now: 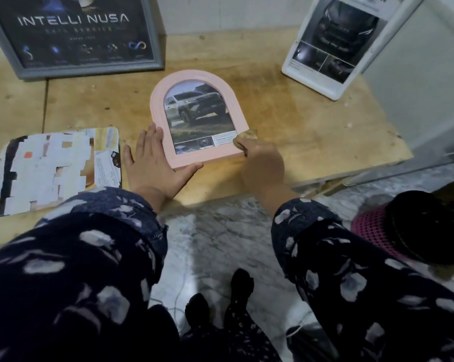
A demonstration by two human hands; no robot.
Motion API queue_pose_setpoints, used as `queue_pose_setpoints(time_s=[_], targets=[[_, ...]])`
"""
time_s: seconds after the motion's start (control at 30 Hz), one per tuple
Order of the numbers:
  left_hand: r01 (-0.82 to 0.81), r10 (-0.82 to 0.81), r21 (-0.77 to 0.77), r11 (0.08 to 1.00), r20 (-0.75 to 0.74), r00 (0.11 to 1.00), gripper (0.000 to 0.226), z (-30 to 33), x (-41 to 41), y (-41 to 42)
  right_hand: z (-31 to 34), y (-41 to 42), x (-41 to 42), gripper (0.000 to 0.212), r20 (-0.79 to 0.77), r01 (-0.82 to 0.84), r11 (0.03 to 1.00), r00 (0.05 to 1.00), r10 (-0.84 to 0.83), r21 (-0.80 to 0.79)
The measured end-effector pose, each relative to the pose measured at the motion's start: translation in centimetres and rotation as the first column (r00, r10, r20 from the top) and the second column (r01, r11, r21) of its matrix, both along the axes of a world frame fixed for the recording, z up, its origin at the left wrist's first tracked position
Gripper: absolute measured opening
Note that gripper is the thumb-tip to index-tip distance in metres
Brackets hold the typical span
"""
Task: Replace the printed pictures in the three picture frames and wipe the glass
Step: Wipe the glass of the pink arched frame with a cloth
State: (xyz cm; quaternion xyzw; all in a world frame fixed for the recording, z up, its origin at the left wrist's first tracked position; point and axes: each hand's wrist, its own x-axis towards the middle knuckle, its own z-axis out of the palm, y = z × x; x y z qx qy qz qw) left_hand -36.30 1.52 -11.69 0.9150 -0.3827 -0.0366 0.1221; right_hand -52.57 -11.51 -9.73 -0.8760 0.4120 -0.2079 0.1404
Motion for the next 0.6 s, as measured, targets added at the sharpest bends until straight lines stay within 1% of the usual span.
queue_pose_setpoints(time_s=[0.07, 0.13, 0.2, 0.3, 0.37, 0.43, 0.5, 0.6], targets=[[-0.003, 0.003, -0.001, 1.000, -0.001, 1.000, 0.116, -0.1, 0.0, 0.0, 0.1, 1.1, -0.1, 0.045, 0.046, 0.038, 0.999, 0.998, -0.039, 0.020], [-0.002, 0.002, -0.004, 1.000, -0.002, 1.000, 0.116, -0.1, 0.0, -0.1, 0.1, 1.7, -0.2, 0.048, 0.039, 0.051, 0.997, 0.998, -0.053, 0.049], [-0.005, 0.005, 0.002, 1.000, -0.002, 1.000, 0.116, -0.1, 0.0, -0.1, 0.1, 2.1, 0.2, 0.046, 0.043, 0.047, 0.992, 0.998, -0.052, 0.116], [0.004, -0.004, 0.005, 1.000, -0.013, 1.000, 0.117, 0.0, -0.1, 0.0, 1.2, 2.8, 1.5, 0.047, 0.085, -0.043, 0.975, 0.996, 0.026, 0.216], [0.004, -0.004, -0.002, 1.000, -0.017, 1.000, 0.118, -0.1, -0.1, 0.0, 2.5, 2.4, 2.7, 0.040, 0.108, -0.104, 0.937, 0.992, 0.072, 0.333], [0.008, -0.008, -0.006, 1.000, -0.017, 1.000, 0.118, -0.1, -0.1, 0.0, 4.0, 0.9, 4.3, 0.039, 0.141, -0.088, 0.918, 0.989, 0.036, 0.388], [0.016, -0.016, -0.010, 1.000, -0.014, 1.000, 0.118, -0.1, 0.0, 0.1, 5.2, -1.0, 6.2, 0.040, 0.133, -0.042, 0.935, 0.991, -0.006, 0.351], [0.021, -0.021, -0.009, 1.000, -0.021, 1.000, 0.118, 0.0, -0.1, 0.1, 6.2, -3.6, 9.4, 0.041, 0.109, -0.072, 0.973, 0.993, 0.049, 0.219]])
